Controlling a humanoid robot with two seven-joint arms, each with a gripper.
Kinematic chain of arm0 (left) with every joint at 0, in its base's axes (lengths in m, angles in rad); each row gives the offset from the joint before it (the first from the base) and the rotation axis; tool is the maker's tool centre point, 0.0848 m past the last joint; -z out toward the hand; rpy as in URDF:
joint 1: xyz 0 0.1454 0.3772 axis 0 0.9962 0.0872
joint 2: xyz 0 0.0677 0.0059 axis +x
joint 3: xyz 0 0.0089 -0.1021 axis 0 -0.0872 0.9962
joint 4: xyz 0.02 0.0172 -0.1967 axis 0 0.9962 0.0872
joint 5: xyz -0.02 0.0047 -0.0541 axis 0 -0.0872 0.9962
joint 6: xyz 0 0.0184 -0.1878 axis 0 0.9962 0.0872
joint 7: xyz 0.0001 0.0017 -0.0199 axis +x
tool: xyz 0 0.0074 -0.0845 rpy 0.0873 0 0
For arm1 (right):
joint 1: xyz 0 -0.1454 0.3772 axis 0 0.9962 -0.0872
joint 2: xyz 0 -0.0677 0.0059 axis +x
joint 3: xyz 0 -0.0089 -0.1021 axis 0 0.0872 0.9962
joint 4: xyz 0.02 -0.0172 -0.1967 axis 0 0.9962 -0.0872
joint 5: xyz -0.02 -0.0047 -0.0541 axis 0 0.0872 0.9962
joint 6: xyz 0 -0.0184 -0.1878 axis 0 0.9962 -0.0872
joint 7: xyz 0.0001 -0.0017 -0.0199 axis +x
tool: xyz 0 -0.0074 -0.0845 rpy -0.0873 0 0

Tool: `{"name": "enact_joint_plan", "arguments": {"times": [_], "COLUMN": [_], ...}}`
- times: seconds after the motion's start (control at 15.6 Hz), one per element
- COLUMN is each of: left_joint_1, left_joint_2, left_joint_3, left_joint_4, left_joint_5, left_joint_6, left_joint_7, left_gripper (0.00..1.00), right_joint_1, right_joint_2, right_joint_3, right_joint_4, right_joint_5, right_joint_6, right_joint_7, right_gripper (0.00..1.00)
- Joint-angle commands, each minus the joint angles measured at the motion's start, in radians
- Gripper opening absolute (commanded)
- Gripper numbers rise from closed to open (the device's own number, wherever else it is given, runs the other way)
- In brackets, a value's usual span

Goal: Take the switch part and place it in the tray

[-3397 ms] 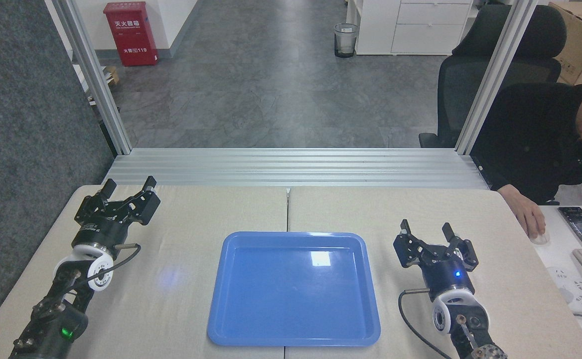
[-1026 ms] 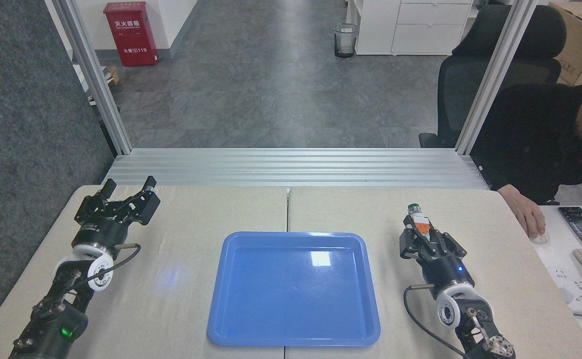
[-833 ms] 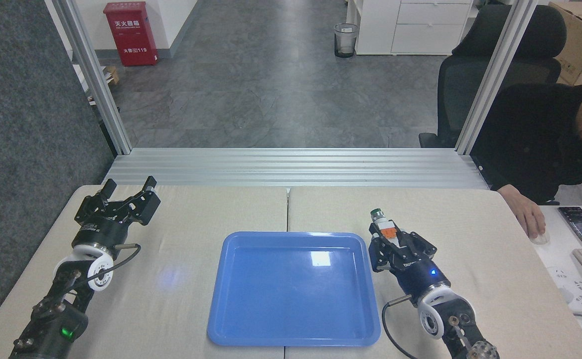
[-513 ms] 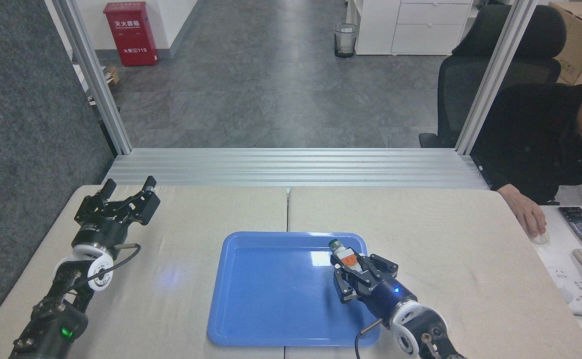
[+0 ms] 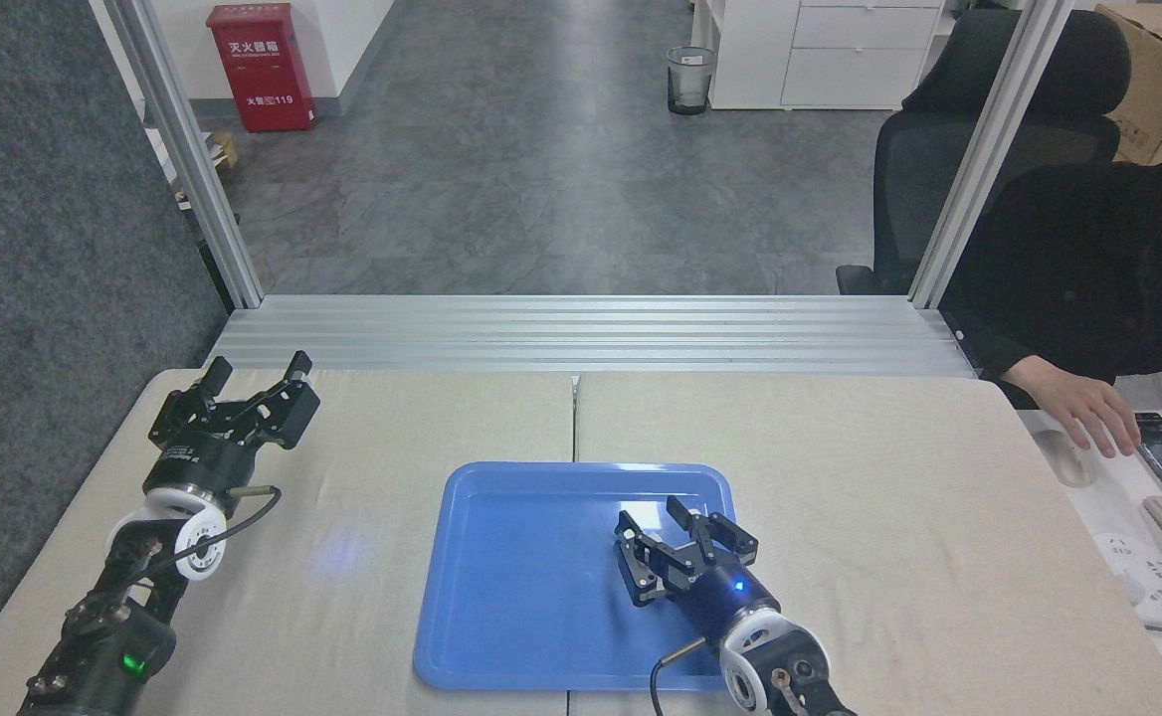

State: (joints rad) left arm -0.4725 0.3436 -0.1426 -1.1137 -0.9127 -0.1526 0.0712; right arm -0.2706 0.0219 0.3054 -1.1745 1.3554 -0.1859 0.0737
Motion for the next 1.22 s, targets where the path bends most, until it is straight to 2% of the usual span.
{"name": "enact_joint_plan", "arguments": {"times": [0.0,0.06,0.19,0.26,0.32,0.45,0.51,0.64,1.15], "left_joint_1": [0.000,0.000,0.000,0.000,0.000,0.000,0.000,0.000,0.000], "left_joint_2": [0.000,0.000,0.000,0.000,0.000,0.000,0.000,0.000,0.000], "left_joint_3": [0.000,0.000,0.000,0.000,0.000,0.000,0.000,0.000,0.000], "left_joint_4": [-0.001,0.000,0.000,0.000,0.000,0.000,0.000,0.000,0.000], "left_joint_5": [0.000,0.000,0.000,0.000,0.000,0.000,0.000,0.000,0.000], "left_joint_6": [0.001,0.001,0.001,-0.001,0.001,0.001,0.001,0.001,0.001], "left_joint_7": [-0.001,-0.001,-0.001,-0.001,-0.001,-0.001,-0.001,-0.001,-0.001], "left_gripper": [1.00,1.00,1.00,1.00,1.00,1.00,1.00,1.00,1.00], "right_joint_1": [-0.122,-0.146,-0.156,-0.145,-0.127,-0.099,-0.091,-0.085,-0.087], "right_joint_2": [0.061,0.009,-0.139,-0.189,-0.212,-0.229,-0.232,-0.231,-0.232], "right_joint_3": [-0.205,-0.254,-0.342,-0.359,-0.370,-0.384,-0.384,-0.371,-0.368], "right_joint_4": [-0.002,-0.002,0.015,0.029,0.053,0.069,0.069,0.067,0.055], "right_joint_5": [-0.045,-0.047,-0.052,-0.058,-0.080,-0.148,-0.157,-0.157,-0.156], "right_joint_6": [0.005,0.006,0.009,0.009,0.011,0.017,0.037,0.074,0.074], "right_joint_7": [-0.107,-0.107,-0.110,-0.117,-0.118,-0.114,-0.107,-0.109,-0.106], "right_gripper": [1.00,1.00,1.00,1.00,1.00,1.00,1.00,1.00,1.00]}}
